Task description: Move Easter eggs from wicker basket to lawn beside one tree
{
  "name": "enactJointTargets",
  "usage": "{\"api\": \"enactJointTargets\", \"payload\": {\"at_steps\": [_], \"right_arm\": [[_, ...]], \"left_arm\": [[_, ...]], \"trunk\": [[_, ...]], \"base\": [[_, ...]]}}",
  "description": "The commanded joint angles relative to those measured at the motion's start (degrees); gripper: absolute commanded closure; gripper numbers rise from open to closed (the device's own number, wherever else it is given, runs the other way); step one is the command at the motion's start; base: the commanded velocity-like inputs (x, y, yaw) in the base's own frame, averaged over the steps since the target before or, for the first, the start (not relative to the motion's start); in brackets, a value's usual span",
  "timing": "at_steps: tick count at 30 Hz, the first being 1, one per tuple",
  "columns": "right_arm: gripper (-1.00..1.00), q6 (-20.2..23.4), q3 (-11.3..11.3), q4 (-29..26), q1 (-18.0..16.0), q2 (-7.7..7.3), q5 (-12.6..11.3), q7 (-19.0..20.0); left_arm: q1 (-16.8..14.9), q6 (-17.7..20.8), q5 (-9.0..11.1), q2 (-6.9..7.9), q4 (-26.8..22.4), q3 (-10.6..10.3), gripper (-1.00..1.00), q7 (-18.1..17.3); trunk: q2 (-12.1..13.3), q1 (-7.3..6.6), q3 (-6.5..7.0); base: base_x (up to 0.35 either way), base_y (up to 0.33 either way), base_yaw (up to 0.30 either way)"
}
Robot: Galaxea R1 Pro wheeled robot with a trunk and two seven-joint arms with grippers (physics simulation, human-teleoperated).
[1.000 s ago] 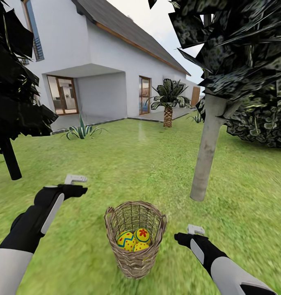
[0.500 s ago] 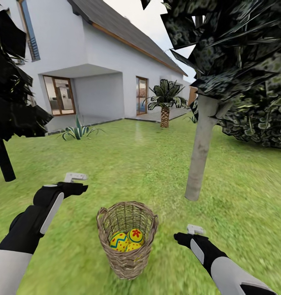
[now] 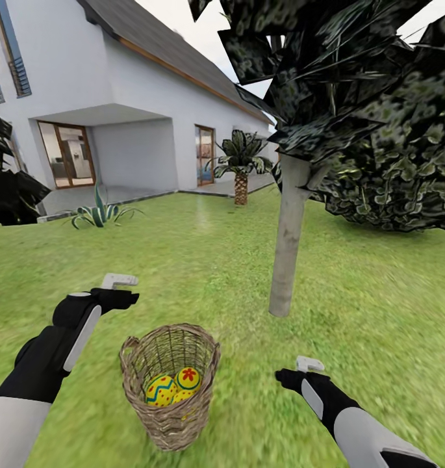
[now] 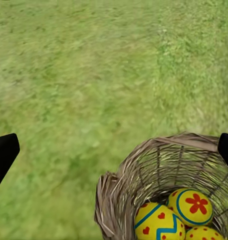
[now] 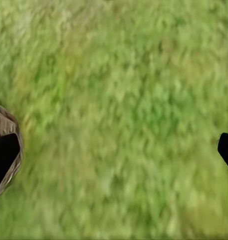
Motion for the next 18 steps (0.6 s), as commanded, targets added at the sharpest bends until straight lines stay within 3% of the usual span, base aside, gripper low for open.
{"api": "enactJointTargets", "payload": {"at_steps": [1, 12, 18], "right_arm": [[-1.0, 0.3, -0.18, -0.12, -0.01, 0.03, -0.37, -0.08], [-1.0, 0.28, -0.28, -0.17, -0.01, -0.04, -0.37, -0.08], [-1.0, 0.32, -0.23, -0.15, -0.01, -0.05, -0.37, -0.08]], "left_arm": [[-0.04, 0.22, 0.46, 0.06, -0.06, -0.11, -1.0, 0.43], [-0.04, 0.28, 0.54, 0.02, 0.01, -0.09, -1.0, 0.43], [-0.04, 0.55, 0.55, -0.01, 0.1, 0.06, -1.0, 0.22]], "trunk": [[-0.03, -0.01, -0.05], [-0.03, -0.01, -0.01], [2.38, -1.33, 1.07]], "base": [[0.0, -0.01, -0.045], [-0.004, -0.003, -0.011], [-0.001, 0.0, -0.001]]}}
